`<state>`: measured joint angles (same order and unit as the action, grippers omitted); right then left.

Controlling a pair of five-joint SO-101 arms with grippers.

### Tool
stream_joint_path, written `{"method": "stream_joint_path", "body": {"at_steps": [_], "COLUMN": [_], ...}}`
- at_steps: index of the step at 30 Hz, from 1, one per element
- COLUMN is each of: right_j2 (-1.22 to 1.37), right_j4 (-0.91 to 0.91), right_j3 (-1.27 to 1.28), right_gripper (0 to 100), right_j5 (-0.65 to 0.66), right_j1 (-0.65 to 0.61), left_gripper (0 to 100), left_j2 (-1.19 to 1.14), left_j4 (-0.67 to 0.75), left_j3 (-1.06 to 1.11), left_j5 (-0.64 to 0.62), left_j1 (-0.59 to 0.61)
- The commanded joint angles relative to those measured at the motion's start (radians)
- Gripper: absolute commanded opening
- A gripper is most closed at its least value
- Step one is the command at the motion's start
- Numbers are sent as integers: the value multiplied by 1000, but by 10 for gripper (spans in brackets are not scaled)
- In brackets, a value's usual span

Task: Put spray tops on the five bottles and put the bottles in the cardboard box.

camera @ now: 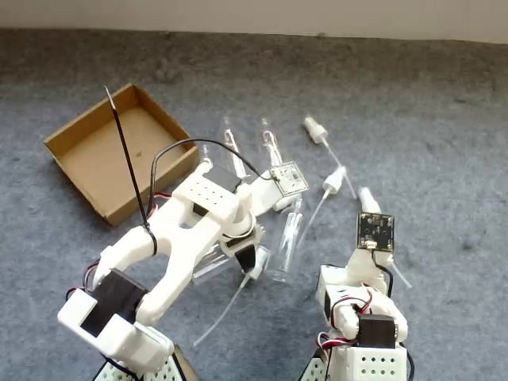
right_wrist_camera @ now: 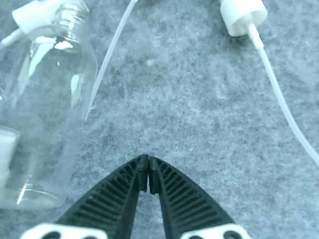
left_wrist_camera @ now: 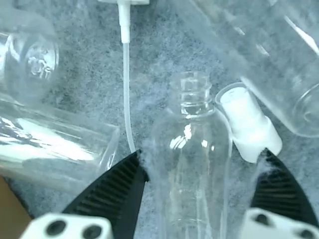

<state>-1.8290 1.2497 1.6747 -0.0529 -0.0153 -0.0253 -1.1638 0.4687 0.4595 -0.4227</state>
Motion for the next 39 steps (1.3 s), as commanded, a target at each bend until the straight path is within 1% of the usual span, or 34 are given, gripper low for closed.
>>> {"method": "stream_joint_path", "body": {"at_steps": [1,7,13,15,19,21,36,39], "right_j2": [-8,-8,-8,-8,-8,-8,-8,-8], "right_j4": [5,5,5,5,5,5,5,5], "right_j3": [160,160,160,160,160,160,160,160], "right_gripper": [5,5,5,5,5,5,5,5], "right_j5": [-9,-9,-9,-9,-9,-9,-9,-9], "right_j1": [-8,-8,-8,-8,-8,-8,-8,-8], "left_gripper": [271,270,268,236,118,84,82,82], "left_j2": [-62,-171,-180,-186,-189,-189,-180,-165], "left_j4": [9,12,9,9,12,9,8,-35], "left_j3": [-15,-70,-102,-104,-104,-105,-107,-125], "left_j5": [12,11,11,11,11,12,12,12], "left_j1": [12,7,5,5,5,5,5,2]}}
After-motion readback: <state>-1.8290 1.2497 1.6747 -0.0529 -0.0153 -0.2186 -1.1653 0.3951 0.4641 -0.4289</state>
